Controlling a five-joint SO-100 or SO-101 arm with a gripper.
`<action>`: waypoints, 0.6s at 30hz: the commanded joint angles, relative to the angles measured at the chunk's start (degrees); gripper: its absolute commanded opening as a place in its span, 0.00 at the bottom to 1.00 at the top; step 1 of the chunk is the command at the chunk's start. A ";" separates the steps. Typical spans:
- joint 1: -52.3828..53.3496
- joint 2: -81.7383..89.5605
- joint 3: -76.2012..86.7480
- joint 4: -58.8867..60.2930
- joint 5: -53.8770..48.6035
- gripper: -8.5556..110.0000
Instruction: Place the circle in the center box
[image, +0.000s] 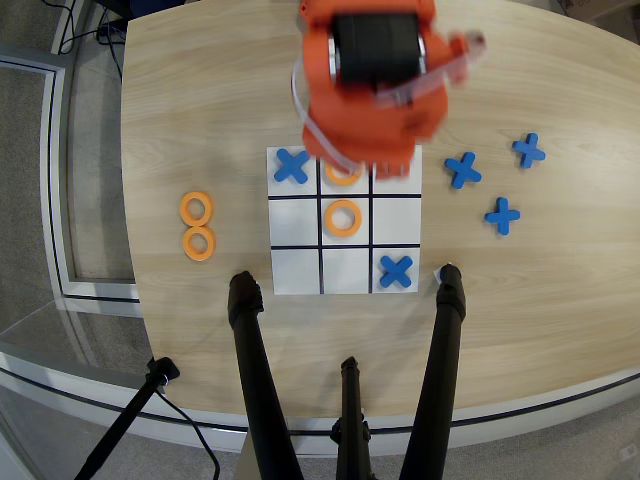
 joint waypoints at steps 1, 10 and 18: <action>0.53 25.05 21.62 -2.11 -3.34 0.17; 1.14 51.86 49.66 -2.81 -5.89 0.17; 3.16 61.26 60.73 -2.81 -7.12 0.10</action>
